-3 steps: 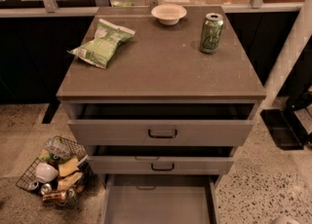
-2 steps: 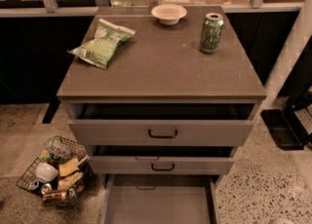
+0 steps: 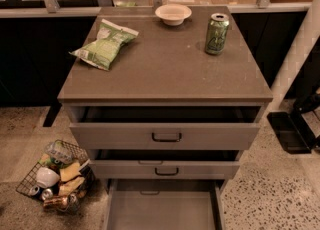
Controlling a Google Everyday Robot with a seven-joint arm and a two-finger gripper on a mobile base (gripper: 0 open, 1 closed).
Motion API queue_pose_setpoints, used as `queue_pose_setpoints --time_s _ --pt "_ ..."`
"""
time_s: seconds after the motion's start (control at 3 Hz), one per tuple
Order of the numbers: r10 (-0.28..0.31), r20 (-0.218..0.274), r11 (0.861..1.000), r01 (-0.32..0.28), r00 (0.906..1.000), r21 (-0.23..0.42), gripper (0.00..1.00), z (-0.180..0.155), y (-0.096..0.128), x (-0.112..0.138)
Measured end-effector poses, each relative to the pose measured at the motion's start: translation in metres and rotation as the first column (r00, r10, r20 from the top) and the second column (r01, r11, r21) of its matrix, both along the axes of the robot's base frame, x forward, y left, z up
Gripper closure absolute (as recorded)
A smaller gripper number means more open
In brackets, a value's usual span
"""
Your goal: Close bottom drawer
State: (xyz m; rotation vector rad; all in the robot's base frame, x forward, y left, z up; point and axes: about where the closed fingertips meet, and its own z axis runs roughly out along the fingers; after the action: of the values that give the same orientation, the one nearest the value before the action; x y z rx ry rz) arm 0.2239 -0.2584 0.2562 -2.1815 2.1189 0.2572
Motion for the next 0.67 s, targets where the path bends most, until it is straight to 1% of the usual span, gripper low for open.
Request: queue_pose_setpoints --time_s 0.33,0.67 --pt "0.063 -0.031 0.998 -0.063 0.9975 0.011 0.64 -0.038 0.022 -0.009" --pt "0.118 -0.055 0.993 -0.117 0.9915 0.02 0.87 -0.077 0.047 -0.016"
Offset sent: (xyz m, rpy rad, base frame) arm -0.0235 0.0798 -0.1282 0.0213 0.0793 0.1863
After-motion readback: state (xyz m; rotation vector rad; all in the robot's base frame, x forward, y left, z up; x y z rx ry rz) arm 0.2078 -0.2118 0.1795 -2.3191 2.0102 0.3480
